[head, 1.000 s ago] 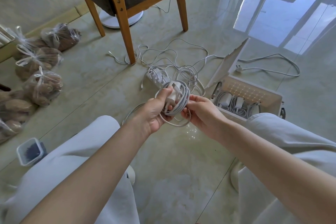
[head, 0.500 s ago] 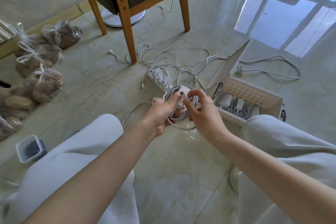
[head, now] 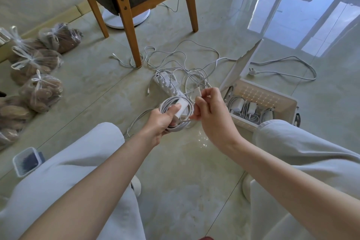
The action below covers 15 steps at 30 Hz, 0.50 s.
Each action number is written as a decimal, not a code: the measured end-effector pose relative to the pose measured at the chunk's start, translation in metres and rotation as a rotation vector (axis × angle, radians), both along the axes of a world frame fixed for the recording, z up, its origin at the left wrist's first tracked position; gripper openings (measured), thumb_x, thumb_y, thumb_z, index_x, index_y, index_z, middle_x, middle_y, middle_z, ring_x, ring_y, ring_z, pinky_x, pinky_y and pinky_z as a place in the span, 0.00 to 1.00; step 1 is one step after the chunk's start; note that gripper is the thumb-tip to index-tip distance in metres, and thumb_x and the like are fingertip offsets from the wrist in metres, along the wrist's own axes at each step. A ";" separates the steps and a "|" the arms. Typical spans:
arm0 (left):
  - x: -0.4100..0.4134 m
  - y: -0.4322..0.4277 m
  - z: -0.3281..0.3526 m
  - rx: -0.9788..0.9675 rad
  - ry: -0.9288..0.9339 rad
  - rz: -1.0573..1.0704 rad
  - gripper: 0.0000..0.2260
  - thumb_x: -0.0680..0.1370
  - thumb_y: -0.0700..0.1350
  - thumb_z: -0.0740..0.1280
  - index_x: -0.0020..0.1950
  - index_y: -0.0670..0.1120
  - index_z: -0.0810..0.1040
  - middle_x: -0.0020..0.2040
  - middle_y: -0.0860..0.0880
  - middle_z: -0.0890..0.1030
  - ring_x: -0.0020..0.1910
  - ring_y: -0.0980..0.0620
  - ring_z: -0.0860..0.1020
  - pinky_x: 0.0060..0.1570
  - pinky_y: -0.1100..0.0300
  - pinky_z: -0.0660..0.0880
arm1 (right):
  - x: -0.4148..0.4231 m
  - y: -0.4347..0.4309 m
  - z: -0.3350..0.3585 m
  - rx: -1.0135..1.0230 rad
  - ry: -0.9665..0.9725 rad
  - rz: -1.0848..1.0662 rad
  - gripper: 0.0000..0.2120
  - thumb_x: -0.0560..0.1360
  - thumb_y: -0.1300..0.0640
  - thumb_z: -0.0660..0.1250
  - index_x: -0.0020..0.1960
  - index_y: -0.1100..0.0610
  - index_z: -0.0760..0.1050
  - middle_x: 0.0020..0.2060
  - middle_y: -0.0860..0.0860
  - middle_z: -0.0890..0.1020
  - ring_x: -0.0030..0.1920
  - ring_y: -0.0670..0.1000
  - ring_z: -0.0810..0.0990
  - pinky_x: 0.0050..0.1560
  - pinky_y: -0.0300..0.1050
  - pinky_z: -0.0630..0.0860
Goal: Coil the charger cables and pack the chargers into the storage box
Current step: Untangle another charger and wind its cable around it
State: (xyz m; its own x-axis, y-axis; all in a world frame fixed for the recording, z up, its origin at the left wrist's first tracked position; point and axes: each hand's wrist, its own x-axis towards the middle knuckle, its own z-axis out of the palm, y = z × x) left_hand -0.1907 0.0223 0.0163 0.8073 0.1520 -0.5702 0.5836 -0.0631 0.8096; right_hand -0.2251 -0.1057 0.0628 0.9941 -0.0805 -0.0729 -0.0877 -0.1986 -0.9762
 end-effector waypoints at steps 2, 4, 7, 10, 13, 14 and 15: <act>0.005 -0.002 0.004 -0.055 -0.001 0.060 0.10 0.75 0.50 0.70 0.40 0.44 0.76 0.31 0.47 0.76 0.20 0.58 0.70 0.33 0.63 0.69 | 0.002 -0.001 0.001 0.008 0.005 -0.076 0.10 0.80 0.60 0.55 0.43 0.48 0.62 0.32 0.47 0.72 0.32 0.47 0.73 0.49 0.59 0.77; 0.008 -0.004 0.011 -0.119 -0.016 0.124 0.12 0.75 0.49 0.70 0.47 0.41 0.76 0.38 0.43 0.77 0.21 0.58 0.70 0.34 0.62 0.71 | 0.006 -0.004 0.002 0.106 0.056 -0.162 0.09 0.81 0.60 0.55 0.43 0.50 0.63 0.33 0.49 0.71 0.30 0.45 0.72 0.45 0.52 0.79; 0.009 -0.010 0.022 -0.217 -0.082 0.191 0.12 0.75 0.48 0.69 0.47 0.39 0.75 0.39 0.42 0.76 0.19 0.59 0.69 0.34 0.61 0.72 | 0.016 -0.016 0.002 0.291 0.208 -0.308 0.05 0.81 0.61 0.55 0.46 0.57 0.66 0.34 0.51 0.71 0.28 0.45 0.71 0.36 0.41 0.76; 0.006 -0.014 0.034 -0.270 -0.129 0.173 0.14 0.75 0.47 0.69 0.52 0.38 0.76 0.42 0.41 0.74 0.20 0.59 0.69 0.35 0.60 0.73 | 0.023 -0.026 -0.005 0.351 0.410 -0.312 0.04 0.80 0.63 0.57 0.50 0.62 0.69 0.35 0.52 0.72 0.27 0.44 0.69 0.33 0.36 0.73; 0.002 -0.015 0.039 -0.304 -0.119 0.151 0.11 0.75 0.47 0.68 0.51 0.39 0.77 0.45 0.40 0.74 0.20 0.59 0.68 0.28 0.66 0.74 | 0.022 -0.025 -0.013 0.387 0.535 -0.174 0.06 0.78 0.63 0.61 0.43 0.60 0.73 0.34 0.51 0.74 0.24 0.42 0.70 0.27 0.30 0.73; 0.000 -0.015 0.040 -0.331 -0.102 0.154 0.10 0.76 0.47 0.68 0.47 0.40 0.78 0.43 0.40 0.74 0.20 0.59 0.67 0.26 0.66 0.74 | 0.021 -0.024 -0.013 0.410 0.559 -0.117 0.06 0.78 0.63 0.62 0.42 0.59 0.73 0.33 0.51 0.75 0.22 0.40 0.69 0.27 0.30 0.72; -0.001 -0.014 0.042 -0.360 -0.081 0.164 0.10 0.76 0.47 0.67 0.42 0.40 0.79 0.40 0.41 0.74 0.20 0.59 0.67 0.25 0.66 0.74 | 0.022 -0.023 -0.013 0.442 0.575 -0.055 0.06 0.77 0.63 0.63 0.41 0.59 0.74 0.33 0.50 0.75 0.21 0.40 0.69 0.27 0.30 0.72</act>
State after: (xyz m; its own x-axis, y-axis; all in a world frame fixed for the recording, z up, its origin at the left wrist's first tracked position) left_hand -0.1913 0.0086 0.0587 0.8336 0.0847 -0.5458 0.4957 0.3213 0.8069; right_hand -0.2034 -0.1289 0.0503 0.7844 0.0285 -0.6196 -0.6092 0.2235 -0.7609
